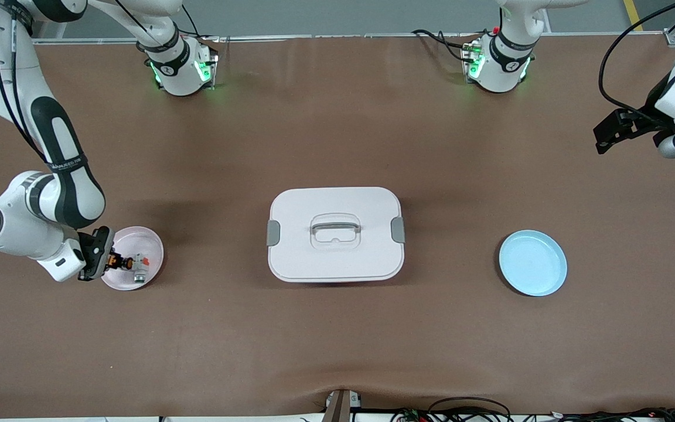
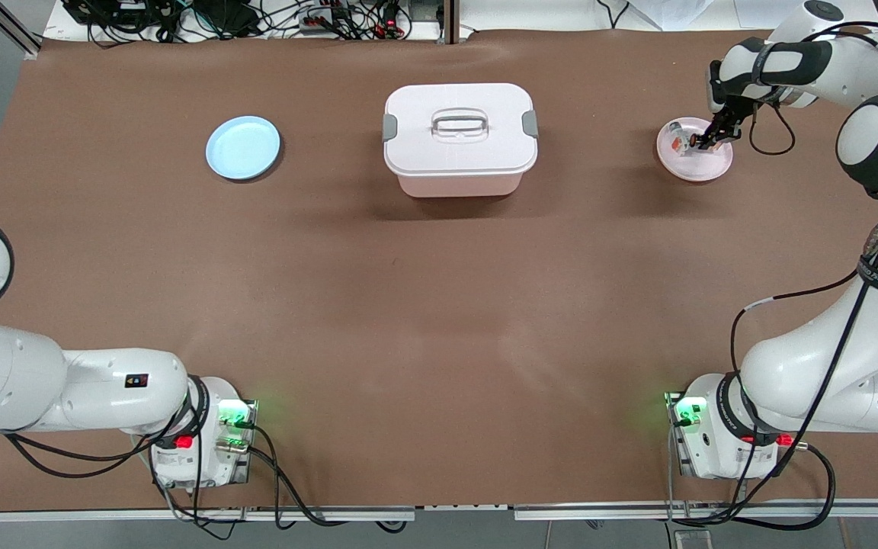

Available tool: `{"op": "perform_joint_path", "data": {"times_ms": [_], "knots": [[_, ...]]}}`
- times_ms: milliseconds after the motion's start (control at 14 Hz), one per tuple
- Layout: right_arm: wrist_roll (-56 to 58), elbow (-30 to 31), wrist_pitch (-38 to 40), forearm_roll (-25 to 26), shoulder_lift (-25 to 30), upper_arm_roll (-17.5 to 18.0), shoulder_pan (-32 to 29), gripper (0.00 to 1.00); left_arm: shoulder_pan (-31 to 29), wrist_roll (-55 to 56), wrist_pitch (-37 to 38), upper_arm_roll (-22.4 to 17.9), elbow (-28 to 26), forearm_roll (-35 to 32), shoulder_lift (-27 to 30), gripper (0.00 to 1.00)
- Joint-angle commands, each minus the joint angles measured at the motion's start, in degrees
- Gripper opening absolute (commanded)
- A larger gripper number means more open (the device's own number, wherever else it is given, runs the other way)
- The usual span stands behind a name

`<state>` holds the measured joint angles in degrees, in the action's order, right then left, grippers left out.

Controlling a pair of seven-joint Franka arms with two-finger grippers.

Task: Transfer orange switch to right arm and place
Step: 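Lower the orange switch onto the white plate with the right gripper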

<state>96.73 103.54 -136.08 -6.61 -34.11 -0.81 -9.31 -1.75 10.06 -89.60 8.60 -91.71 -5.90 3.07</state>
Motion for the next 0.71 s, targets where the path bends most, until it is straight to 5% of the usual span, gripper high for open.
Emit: {"op": "perform_joint_path", "data": {"times_ms": [0,214,285,641], "knots": [[2.0,-1.1,-0.1,-1.2,-0.9,0.7,-1.1,0.0,0.4,-1.4,-0.3,-0.3,1.0,1.0,-0.1,1.0],[1.8,-1.2,-0.1,-3.1,-1.2,0.7,-1.1,0.0,0.2,-2.1,-0.6,-0.3,0.9,2.7,-0.6,1.0],[1.9,-1.2,0.1,-5.6,-1.3,0.6,-1.3,0.99,-0.2,-2.1,-0.6,-0.4,0.9,2.7,-1.1,1.0],[1.5,-1.3,0.7,-6.4,-1.2,0.5,-1.6,1.0,-0.4,-2.4,-0.9,-0.5,1.0,2.8,-1.8,1.0]]}}
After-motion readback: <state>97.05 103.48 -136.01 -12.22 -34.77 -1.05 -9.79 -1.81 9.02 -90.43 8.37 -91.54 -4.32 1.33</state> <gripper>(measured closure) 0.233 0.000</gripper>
